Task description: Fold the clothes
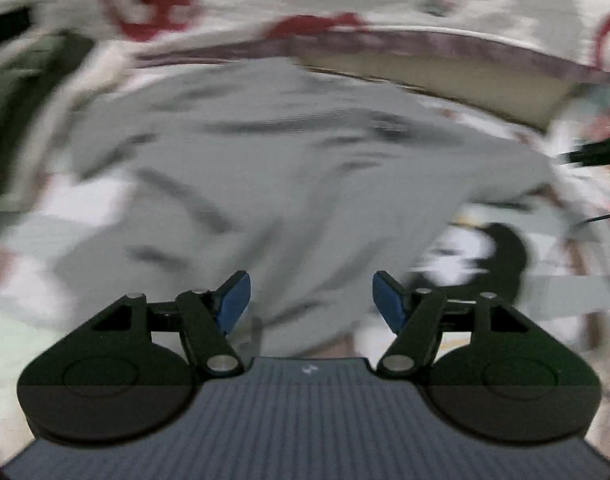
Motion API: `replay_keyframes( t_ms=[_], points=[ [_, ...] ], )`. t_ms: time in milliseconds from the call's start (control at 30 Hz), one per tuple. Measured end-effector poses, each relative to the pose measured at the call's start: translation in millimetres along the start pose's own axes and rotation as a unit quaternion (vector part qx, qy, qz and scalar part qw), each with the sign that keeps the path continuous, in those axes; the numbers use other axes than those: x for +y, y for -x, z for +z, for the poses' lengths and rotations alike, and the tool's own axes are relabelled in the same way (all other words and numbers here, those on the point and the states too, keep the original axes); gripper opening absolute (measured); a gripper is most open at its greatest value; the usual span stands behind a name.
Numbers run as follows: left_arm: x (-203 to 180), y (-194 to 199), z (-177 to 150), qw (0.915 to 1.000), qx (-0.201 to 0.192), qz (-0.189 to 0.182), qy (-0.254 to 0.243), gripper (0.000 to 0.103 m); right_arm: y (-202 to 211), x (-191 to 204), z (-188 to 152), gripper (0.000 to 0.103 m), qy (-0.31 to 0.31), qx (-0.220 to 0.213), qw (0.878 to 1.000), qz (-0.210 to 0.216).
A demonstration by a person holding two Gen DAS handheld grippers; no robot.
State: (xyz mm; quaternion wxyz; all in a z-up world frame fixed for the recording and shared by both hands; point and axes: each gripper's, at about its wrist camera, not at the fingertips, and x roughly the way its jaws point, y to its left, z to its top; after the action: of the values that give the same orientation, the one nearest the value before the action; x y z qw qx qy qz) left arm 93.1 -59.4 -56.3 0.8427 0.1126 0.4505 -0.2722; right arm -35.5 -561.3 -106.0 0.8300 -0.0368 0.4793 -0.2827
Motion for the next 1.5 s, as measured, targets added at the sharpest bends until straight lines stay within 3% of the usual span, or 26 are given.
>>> replay_keyframes(
  t_ms=[100, 167, 267, 333, 400, 533, 600, 633, 667, 767, 833, 867, 967, 1100, 1200, 1233, 1300, 1333, 1400, 1500],
  points=[
    [48, 9, -2, 0.9948, 0.015, 0.099, 0.018, 0.067, 31, -9, 25, 0.046, -0.027, -0.012, 1.000, -0.002],
    [78, 13, -1, 0.9909, 0.020, 0.127, 0.040, 0.067, 58, -13, 45, 0.047, -0.045, -0.040, 0.998, 0.008],
    [111, 12, 3, 0.9922, 0.010, 0.077, 0.097, 0.070, 99, 8, 72, 0.048, -0.041, -0.081, 0.992, 0.083],
    [127, 4, 5, 0.9883, 0.010, 0.034, 0.148, 0.071, 125, 31, 85, 0.051, -0.039, -0.099, 0.983, 0.149],
    [137, -6, 7, 0.9831, 0.008, 0.028, 0.181, 0.070, 146, 64, 96, 0.052, -0.046, -0.107, 0.963, 0.241],
    [140, -28, 1, 0.9784, -0.010, 0.110, 0.175, 0.070, 168, 134, 103, 0.055, -0.066, -0.089, 0.904, 0.414],
    [143, -36, -10, 0.9775, -0.009, 0.124, 0.171, 0.070, 167, 171, 98, 0.058, -0.067, -0.076, 0.878, 0.467],
    [145, -37, -13, 0.9776, -0.003, 0.116, 0.175, 0.070, 166, 189, 91, 0.060, -0.056, -0.074, 0.874, 0.477],
    [147, -38, -17, 0.9776, 0.004, 0.109, 0.180, 0.071, 161, 209, 84, 0.060, -0.040, -0.074, 0.874, 0.478],
    [152, -42, -28, 0.9768, 0.023, 0.086, 0.195, 0.071, 132, 260, 58, 0.059, 0.019, -0.055, 0.897, 0.438],
    [155, -44, -33, 0.9761, 0.033, 0.069, 0.204, 0.072, 106, 279, 44, 0.059, 0.038, -0.013, 0.910, 0.413],
    [155, -45, -31, 0.9763, 0.032, 0.055, 0.207, 0.075, 95, 284, 41, 0.059, 0.039, 0.012, 0.910, 0.412],
    [148, -55, -30, 0.9778, 0.047, 0.036, 0.201, 0.077, 71, 283, 33, 0.059, 0.002, 0.071, 0.906, 0.418],
    [138, -70, -33, 0.9790, 0.073, 0.059, 0.181, 0.080, 50, 282, 16, 0.059, -0.061, 0.134, 0.885, 0.443],
    [135, -79, -33, 0.9808, 0.091, 0.036, 0.169, 0.081, 46, 287, 4, 0.059, -0.071, 0.156, 0.874, 0.455],
    [134, -81, -33, 0.9816, 0.097, 0.022, 0.163, 0.075, 46, 289, 0, 0.059, -0.072, 0.159, 0.871, 0.458],
    [131, -80, -33, 0.9844, 0.095, 0.011, 0.148, 0.038, 49, 296, -4, 0.059, -0.061, 0.158, 0.872, 0.460],
    [129, -78, -33, 0.9861, 0.088, 0.018, 0.140, 0.013, 51, 299, -5, 0.059, -0.051, 0.154, 0.873, 0.460],
    [125, -70, -30, 0.9896, 0.068, 0.051, 0.116, 0.010, 60, 307, -7, 0.059, -0.024, 0.140, 0.876, 0.461],
    [133, -52, -25, 0.9902, 0.021, 0.028, 0.136, 0.008, 82, 324, -7, 0.058, 0.047, 0.077, 0.892, 0.443]
  ],
)
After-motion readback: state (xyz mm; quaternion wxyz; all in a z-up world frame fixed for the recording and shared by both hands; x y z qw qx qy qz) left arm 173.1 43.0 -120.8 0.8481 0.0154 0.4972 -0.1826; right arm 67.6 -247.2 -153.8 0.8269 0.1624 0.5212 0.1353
